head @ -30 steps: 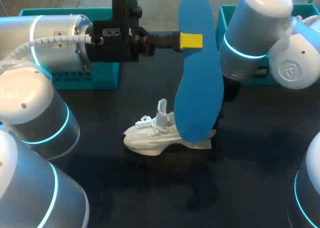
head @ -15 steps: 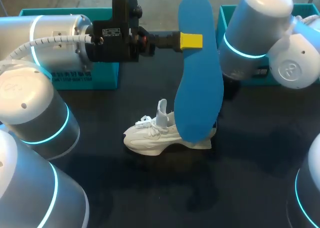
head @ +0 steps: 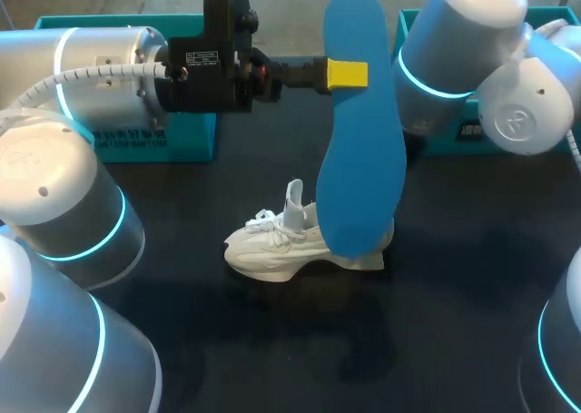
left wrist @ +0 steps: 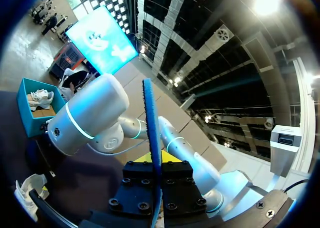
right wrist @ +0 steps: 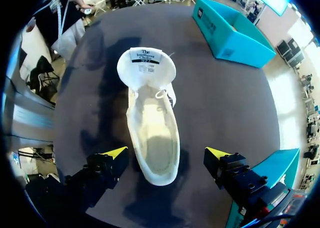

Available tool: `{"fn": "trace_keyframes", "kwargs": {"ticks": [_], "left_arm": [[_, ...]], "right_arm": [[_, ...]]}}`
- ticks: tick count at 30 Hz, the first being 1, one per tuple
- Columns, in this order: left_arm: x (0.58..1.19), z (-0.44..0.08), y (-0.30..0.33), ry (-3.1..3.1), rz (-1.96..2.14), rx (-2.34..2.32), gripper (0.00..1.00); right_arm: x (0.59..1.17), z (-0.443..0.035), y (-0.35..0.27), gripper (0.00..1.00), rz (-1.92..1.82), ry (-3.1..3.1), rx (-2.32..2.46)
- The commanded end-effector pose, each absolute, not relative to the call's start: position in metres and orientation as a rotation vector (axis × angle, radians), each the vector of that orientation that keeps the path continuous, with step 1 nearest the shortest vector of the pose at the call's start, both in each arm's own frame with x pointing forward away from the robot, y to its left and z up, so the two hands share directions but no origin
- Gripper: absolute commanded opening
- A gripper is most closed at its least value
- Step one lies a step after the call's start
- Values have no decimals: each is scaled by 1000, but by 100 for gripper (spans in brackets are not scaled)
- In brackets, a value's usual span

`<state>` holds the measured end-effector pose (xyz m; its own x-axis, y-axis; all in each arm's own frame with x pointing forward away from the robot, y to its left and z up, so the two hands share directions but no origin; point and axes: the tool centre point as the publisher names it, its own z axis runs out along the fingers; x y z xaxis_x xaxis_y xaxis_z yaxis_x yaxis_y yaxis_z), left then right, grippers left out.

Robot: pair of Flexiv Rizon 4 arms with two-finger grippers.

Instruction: Take the shoe out of the shoebox, open the shoe tongue, remove and reinsert the insole, then place the shoe into the shoebox

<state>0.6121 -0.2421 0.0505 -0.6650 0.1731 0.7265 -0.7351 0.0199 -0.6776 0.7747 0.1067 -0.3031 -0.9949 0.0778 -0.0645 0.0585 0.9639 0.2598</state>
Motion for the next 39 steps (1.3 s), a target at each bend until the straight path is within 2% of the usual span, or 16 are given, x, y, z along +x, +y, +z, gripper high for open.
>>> {"fn": "trace_keyframes", "kwargs": {"ticks": [1, 17, 20, 22, 26, 30, 32, 36, 37, 38, 39], "left_arm": [[611, 49, -242, -1625, 1728, 583, 0], [611, 49, -242, -1625, 1728, 583, 0], [611, 49, -242, -1625, 1728, 583, 0], [611, 49, -242, -1625, 1728, 583, 0], [611, 49, -242, -1625, 1728, 583, 0], [611, 49, -242, -1625, 1728, 583, 0], [611, 49, -242, -1625, 1728, 583, 0], [611, 49, -242, -1625, 1728, 583, 0], [611, 49, -242, -1625, 1728, 583, 0], [611, 49, -242, -1625, 1728, 583, 0], [611, 49, -242, -1625, 1728, 583, 0]], "right_arm": [[792, -331, 120, 100, 431, 3082, 68], [792, -370, 134, 100, 361, 3178, 20], [793, -375, 137, 86, 333, 3201, -2], [793, -378, 139, 82, 329, 3207, -4], [794, -379, 144, 65, 322, 3217, -9], [795, -381, 147, 57, 321, 3222, -9], [793, -383, 148, 44, 315, 3235, -5], [787, -387, 147, 28, 312, 3259, 22], [786, -387, 147, 19, 312, 3260, 30], [785, -387, 146, 0, 306, 3263, 43], [784, -387, 145, 0, 305, 3263, 45]]}}
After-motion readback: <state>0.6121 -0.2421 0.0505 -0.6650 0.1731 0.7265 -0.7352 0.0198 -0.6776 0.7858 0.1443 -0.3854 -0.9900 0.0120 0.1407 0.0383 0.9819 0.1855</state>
